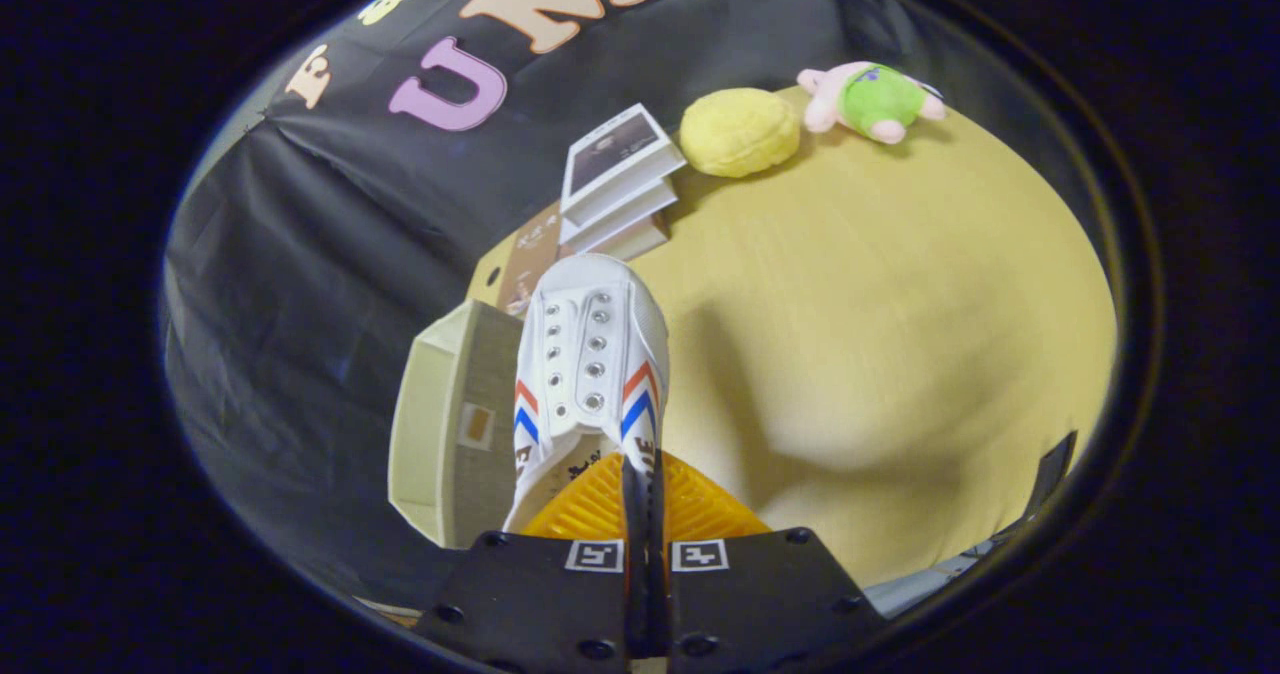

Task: Open the storage box then place both shoes into the box .Put the left shoe in first, then the right shoe, with the right side of both shoes facing outward in a uniform manner.

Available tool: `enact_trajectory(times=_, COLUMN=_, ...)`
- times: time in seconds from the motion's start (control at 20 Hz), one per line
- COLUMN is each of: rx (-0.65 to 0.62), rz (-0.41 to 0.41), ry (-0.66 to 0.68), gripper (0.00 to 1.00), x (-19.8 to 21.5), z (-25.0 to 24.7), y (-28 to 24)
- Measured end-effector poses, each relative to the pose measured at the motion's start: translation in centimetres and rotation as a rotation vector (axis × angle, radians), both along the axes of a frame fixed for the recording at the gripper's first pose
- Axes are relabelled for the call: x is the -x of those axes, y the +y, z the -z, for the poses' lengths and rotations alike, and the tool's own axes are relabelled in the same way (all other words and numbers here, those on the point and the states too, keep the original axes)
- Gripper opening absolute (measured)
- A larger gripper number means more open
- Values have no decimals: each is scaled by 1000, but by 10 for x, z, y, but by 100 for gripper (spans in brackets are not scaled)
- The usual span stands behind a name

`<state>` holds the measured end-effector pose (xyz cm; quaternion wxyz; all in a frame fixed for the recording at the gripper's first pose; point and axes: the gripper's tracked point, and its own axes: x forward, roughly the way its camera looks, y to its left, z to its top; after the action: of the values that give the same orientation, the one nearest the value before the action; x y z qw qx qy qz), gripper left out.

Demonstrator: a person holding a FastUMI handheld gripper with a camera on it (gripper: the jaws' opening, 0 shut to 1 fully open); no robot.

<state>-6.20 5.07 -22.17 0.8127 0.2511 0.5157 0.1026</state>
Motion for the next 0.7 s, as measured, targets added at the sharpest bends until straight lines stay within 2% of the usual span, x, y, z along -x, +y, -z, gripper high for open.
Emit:
enact_trajectory(times=0.3, rx=-70, rz=-9, ry=-62, gripper=4, x=-15, z=-49, y=69)
enact_trajectory(times=0.7, rx=-112, rz=-57, ry=-44, gripper=4, x=-4, z=-54, y=156)
